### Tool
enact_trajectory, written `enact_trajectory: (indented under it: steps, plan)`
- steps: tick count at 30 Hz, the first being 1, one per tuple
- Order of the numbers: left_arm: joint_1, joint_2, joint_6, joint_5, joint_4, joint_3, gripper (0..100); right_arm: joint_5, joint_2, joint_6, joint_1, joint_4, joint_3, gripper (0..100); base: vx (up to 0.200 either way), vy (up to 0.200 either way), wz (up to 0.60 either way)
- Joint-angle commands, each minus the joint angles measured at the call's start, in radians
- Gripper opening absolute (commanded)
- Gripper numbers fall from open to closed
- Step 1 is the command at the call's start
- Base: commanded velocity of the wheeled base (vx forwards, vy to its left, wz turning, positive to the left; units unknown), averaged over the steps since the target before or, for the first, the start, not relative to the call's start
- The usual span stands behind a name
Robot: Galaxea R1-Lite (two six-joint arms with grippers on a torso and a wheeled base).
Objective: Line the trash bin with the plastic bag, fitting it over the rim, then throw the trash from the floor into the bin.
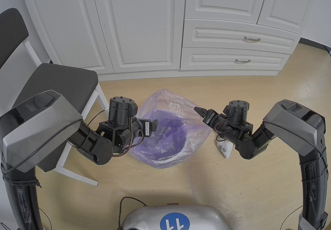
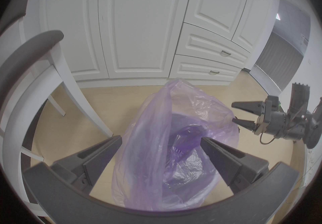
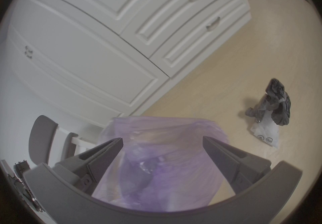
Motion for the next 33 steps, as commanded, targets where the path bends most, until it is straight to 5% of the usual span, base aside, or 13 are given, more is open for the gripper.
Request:
enact_trajectory:
  steps: [1,23,28,29,33]
  plan:
    - [0.022,0.06,-0.008,-0.006,0.009,-0.039,100,0.013,0.129,0.021,-0.045,0.005,-0.071,100,0.0,0.0,0.0]
    - [0.192,0.128,0.006,0.032,0.012,-0.163,100,0.019,0.036,0.095,-0.023,-0.024,-0.002,100,0.0,0.0,0.0]
    - [0.21,0.139,0.008,0.032,0.012,-0.175,100,0.094,-0.009,0.098,-0.014,-0.082,0.067,100,0.0,0.0,0.0]
    - [0.222,0.154,0.009,0.034,0.013,-0.183,100,0.151,-0.009,0.096,-0.014,-0.17,0.132,100,0.0,0.0,0.0]
    - [0.233,0.174,0.029,0.034,0.012,-0.19,100,0.175,0.008,0.09,-0.014,-0.214,0.156,100,0.0,0.0,0.0]
